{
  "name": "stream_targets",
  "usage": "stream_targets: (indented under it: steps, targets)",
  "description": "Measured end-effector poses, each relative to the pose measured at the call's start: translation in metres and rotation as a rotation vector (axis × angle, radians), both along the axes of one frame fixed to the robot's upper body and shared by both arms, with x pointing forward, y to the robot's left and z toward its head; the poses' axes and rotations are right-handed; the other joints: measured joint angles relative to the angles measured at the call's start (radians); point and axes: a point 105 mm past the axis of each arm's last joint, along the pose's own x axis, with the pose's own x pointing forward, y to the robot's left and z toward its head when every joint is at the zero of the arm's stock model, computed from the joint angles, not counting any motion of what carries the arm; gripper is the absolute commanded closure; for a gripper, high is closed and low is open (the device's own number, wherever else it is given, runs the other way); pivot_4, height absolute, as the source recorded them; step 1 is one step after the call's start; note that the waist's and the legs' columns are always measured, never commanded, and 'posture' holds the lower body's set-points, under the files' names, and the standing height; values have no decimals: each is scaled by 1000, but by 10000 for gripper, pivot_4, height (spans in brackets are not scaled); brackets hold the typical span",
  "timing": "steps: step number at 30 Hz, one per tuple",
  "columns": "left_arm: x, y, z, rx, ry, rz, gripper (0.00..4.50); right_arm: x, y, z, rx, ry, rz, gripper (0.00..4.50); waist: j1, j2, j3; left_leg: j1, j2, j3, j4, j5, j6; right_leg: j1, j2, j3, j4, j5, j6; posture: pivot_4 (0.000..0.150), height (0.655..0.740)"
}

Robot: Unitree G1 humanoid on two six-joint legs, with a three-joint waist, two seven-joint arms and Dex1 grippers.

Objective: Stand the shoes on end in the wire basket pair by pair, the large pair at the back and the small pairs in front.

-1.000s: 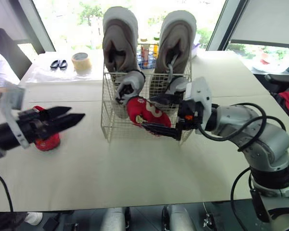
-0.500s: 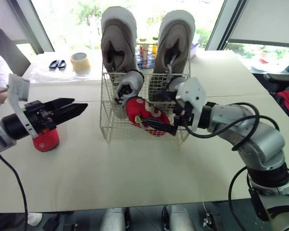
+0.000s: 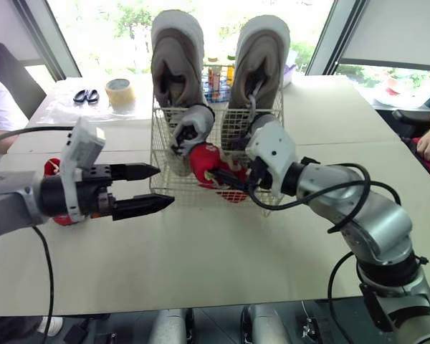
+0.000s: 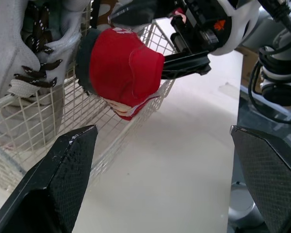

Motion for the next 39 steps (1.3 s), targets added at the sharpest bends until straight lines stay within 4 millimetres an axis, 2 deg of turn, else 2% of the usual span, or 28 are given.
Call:
stream_targets:
  steps: [4,13,15,21,26,28,31,36,39]
  targets:
    - [4,-10,0,-8,2,-12,0,-1,-3,0,-12,-4,-39,41517,2,0,0,0,0,0,1,0,0,1,0,0,0,0,0,1500,6675]
    - [5,-33,-2,-34,29,-76,0,-6,-8,2,99,11,-140,41517,3,-1,0,0,0,-1,0,0,0,1,0,0,0,0,0,1500,6675]
    - [6,-38,-2,-35,34,-94,0,-8,-13,3,160,14,-186,41517,4,-1,0,0,0,-1,1,0,0,1,0,0,0,0,0,1500,6675]
    - [8,-55,-4,-47,59,-152,0,-16,-46,-3,386,26,-414,41517,17,-1,-1,0,0,-1,1,0,0,2,1,0,0,0,0,1500,6675]
    - [11,-68,2,-59,45,-182,0,-20,-60,-16,443,55,-535,41517,22,-1,-1,0,-1,-2,1,0,0,2,1,0,0,0,0,1500,6675]
    - [9,-66,-1,-53,59,-187,0,-21,-61,-18,450,57,-548,41517,17,-1,-1,1,0,-1,1,0,0,2,1,0,0,0,0,1500,6675]
    - [9,-49,-7,-39,97,-165,0,-21,-69,-22,457,59,-599,33658,1,-1,-1,1,0,-2,-1,1,-2,1,2,0,1,0,0,1500,6675]
    - [26,-34,-6,-56,93,-134,0,-21,-72,-21,433,43,-605,9081,-1,-1,-1,1,0,-2,0,1,-2,1,2,0,1,0,0,1500,6675]
    - [26,-32,-8,-47,90,-144,0,-24,-72,-18,369,15,-562,9081,-1,-1,-1,1,0,-2,-1,1,-2,1,2,0,1,0,0,1500,6675]
